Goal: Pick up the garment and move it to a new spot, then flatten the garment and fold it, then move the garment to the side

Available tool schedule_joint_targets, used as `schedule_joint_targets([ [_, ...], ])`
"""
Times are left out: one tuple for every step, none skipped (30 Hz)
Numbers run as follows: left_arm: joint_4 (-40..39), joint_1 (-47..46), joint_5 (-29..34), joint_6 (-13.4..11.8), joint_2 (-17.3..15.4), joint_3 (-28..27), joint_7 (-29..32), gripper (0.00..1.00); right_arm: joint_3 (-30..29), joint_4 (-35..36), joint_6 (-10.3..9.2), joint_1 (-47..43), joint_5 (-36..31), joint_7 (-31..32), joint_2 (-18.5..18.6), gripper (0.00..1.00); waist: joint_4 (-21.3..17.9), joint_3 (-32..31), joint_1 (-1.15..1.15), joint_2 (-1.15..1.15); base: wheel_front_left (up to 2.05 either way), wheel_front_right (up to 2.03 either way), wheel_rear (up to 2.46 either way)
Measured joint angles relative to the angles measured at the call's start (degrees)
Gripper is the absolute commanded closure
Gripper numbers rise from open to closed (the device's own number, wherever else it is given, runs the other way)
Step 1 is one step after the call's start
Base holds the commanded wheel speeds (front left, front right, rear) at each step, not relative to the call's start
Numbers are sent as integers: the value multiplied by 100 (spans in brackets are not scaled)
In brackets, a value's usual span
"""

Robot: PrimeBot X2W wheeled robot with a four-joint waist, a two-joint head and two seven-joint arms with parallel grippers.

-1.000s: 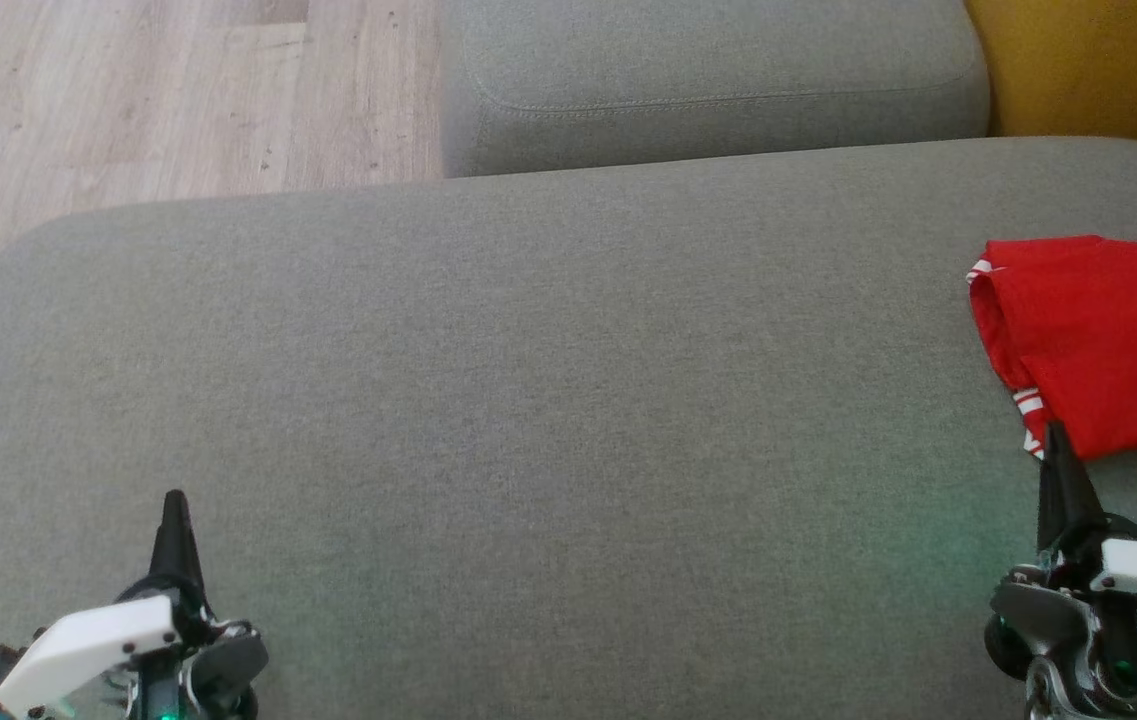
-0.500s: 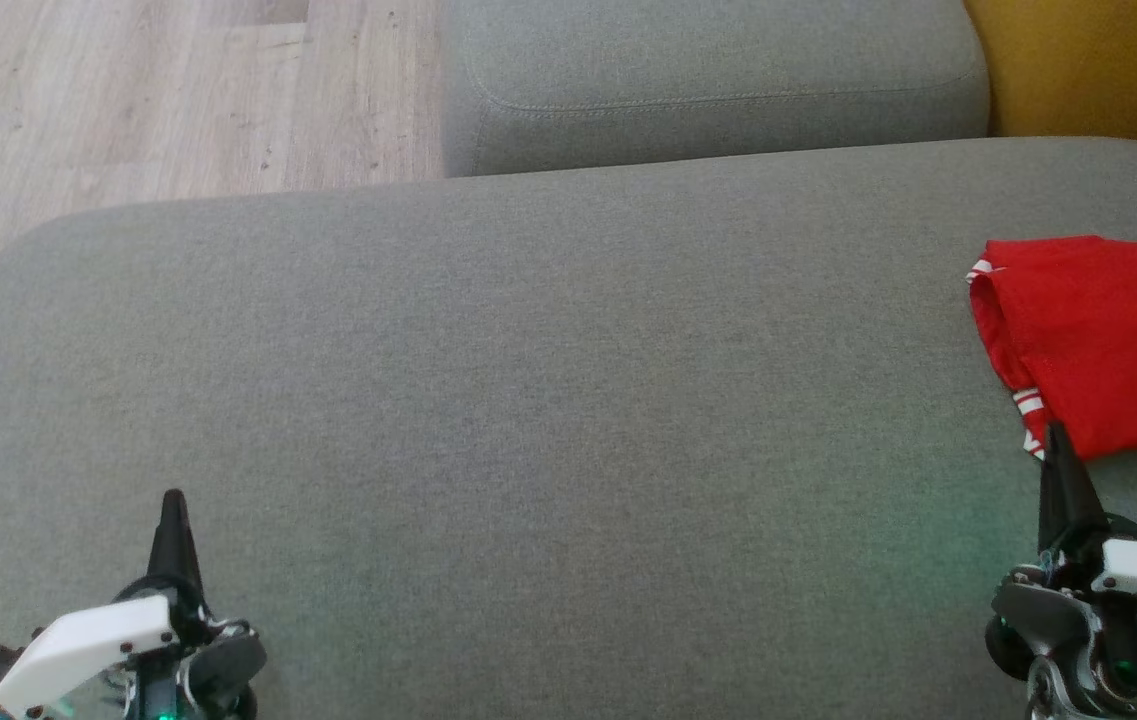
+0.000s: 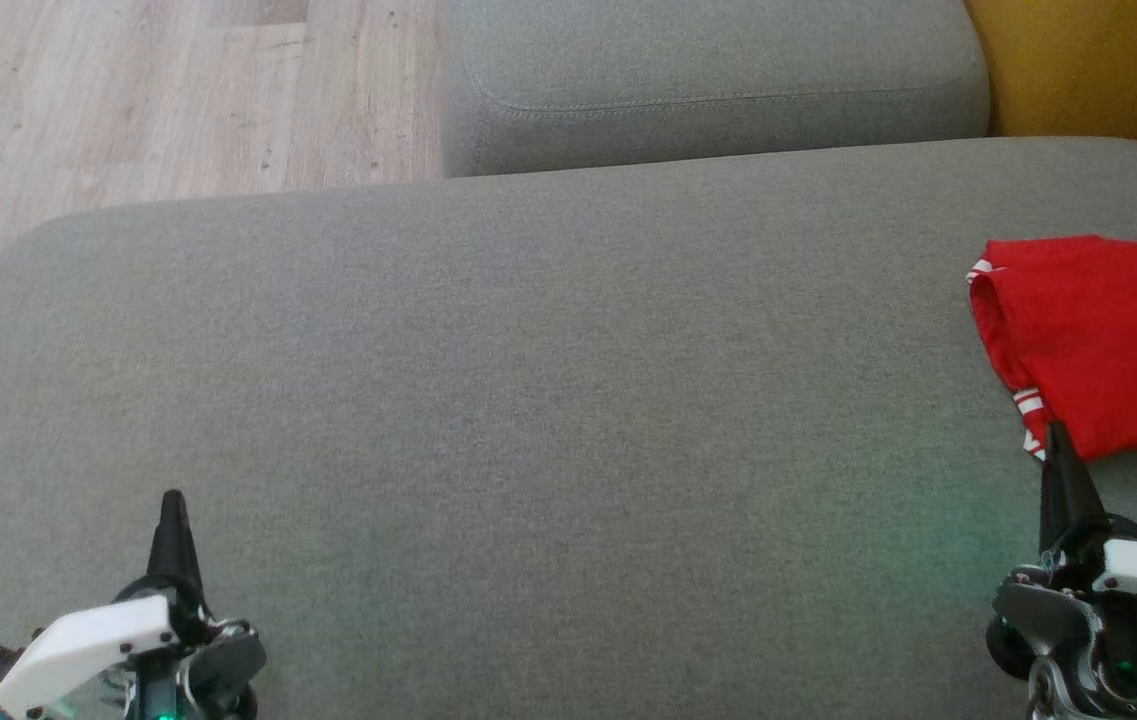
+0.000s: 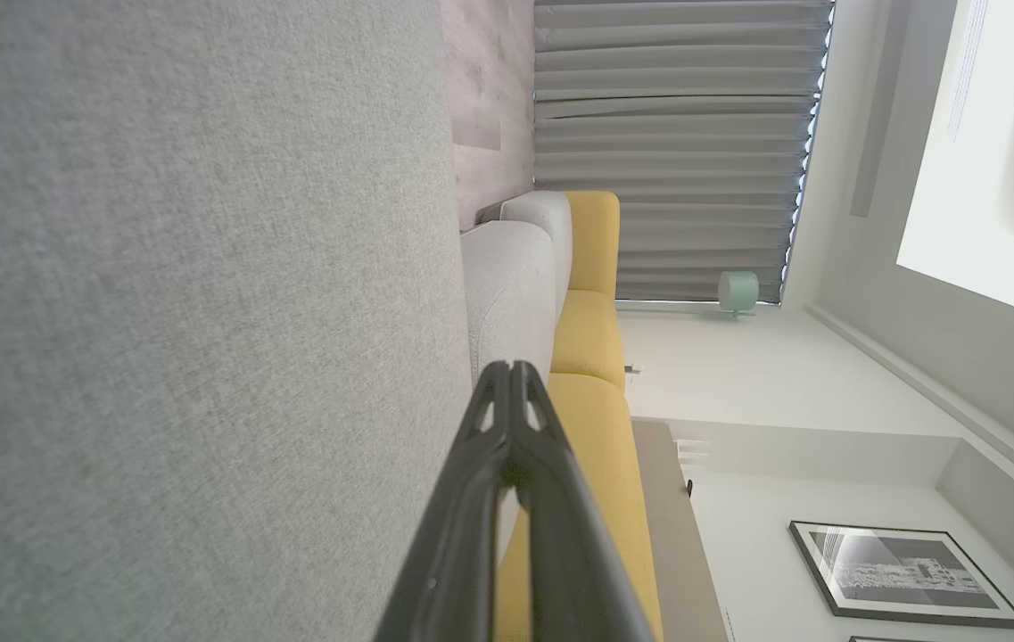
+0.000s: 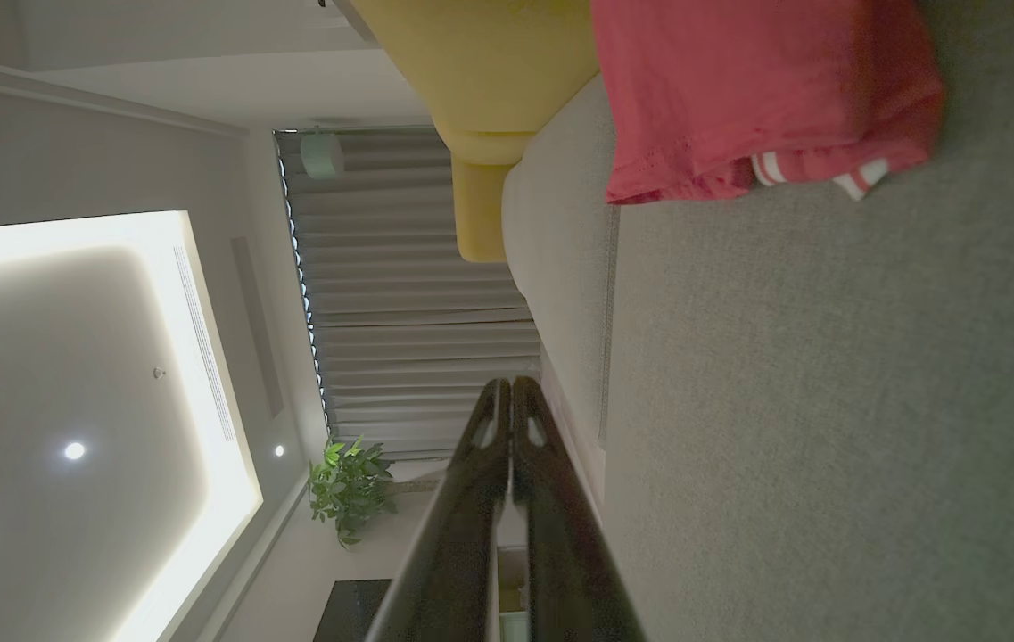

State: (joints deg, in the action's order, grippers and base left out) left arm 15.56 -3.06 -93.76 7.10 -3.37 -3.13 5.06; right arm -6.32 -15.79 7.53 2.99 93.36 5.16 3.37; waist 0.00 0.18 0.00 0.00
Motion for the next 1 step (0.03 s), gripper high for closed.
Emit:
schedule_joint_targets([
  [0, 0, 0, 0, 1, -1, 0, 100, -1, 0, 0, 0, 0, 0, -1, 100, 0, 0, 0, 0, 0, 0, 0],
])
